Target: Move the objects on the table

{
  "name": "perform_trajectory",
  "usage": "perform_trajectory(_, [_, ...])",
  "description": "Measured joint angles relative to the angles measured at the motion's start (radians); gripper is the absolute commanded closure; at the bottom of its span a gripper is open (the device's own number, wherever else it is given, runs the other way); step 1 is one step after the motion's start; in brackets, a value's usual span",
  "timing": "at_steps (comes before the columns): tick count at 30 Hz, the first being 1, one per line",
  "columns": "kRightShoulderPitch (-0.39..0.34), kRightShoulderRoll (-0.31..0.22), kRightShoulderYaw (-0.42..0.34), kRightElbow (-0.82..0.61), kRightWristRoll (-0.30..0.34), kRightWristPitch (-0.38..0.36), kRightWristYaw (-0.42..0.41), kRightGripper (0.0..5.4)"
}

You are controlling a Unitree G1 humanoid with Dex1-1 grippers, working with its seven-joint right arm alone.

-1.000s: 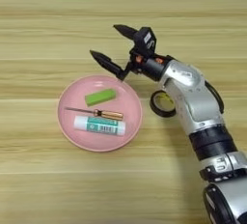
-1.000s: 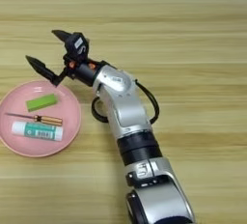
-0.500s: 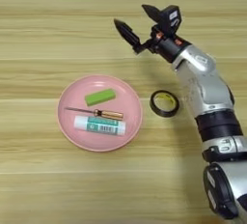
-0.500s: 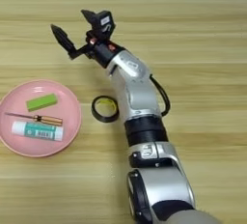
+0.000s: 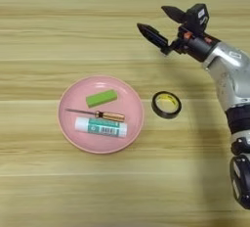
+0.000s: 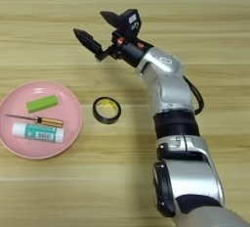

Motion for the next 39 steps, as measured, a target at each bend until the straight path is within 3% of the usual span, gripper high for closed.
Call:
perform_trajectory(12, [0.035,-0.095,0.000,0.004,0.006,0.017,0.174,0.03])
perform_trajectory(23, [0.132,-0.144,0.052,0.007,-0.027,-0.020,0.326,0.03])
perform_trajectory(39, [0.136,-0.160,0.098,0.200,-0.140,-0.140,0.384,0.03])
